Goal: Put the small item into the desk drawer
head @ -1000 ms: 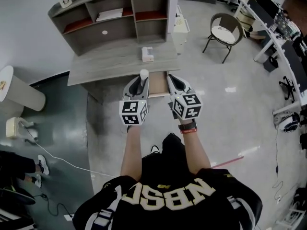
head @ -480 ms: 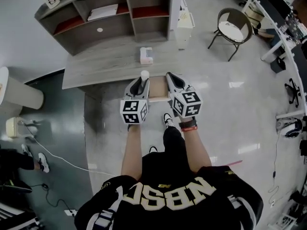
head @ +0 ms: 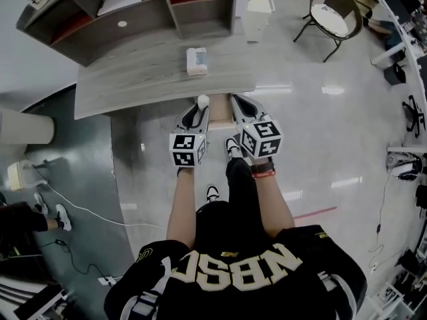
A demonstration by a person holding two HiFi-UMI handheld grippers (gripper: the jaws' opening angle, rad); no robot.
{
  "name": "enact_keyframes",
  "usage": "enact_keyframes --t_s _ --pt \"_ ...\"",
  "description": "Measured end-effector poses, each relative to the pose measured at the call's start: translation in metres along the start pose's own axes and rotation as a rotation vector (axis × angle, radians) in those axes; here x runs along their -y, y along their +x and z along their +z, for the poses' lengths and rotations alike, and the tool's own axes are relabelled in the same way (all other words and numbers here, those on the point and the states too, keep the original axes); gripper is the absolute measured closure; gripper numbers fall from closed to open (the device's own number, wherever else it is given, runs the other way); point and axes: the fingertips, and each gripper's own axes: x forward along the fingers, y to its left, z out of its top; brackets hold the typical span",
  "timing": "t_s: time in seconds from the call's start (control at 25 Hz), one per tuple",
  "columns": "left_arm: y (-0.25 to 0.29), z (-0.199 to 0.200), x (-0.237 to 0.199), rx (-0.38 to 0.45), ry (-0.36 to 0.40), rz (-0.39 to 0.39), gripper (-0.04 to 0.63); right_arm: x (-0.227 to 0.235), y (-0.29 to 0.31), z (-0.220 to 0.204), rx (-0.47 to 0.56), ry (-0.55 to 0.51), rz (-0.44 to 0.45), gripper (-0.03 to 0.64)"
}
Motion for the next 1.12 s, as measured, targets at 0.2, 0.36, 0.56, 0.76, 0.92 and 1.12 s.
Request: enact_keyframes --t_s 0.2,0.36,0.56,0.76,0.92,1.12 --pt "0.024 -0.038 -0.007 -0.086 0.029 -0.008 0.472 0.013 0.015 -0.041 -0.092 0.035 0.014 0.609" --pt "0.037 -0.064 -0.010 -0.155 0.054 -0.025 0.472 0.015 0.018 -0.071 -0.152 0.070 0.035 0.609" --pt "0.051 -0.087 -0.013 -0.224 0.116 -0.025 0.472 0.023 0.020 -0.089 -0.148 0.154 0.050 0.609" --pt "0.068 -0.121 -0.019 -0.293 0.173 -0.047 0.472 0.038 0.029 -0.112 -0.167 0.214 0.042 0.609" --pt "0.083 -0.146 -0.022 -0.326 0.211 -0.063 0.472 0.050 0.033 -0.128 -0.189 0.246 0.032 0.609" --pt "0.098 -0.183 -0.021 -0.401 0.246 -0.100 0.472 0.063 0.037 -0.148 -0.209 0.282 0.019 0.609"
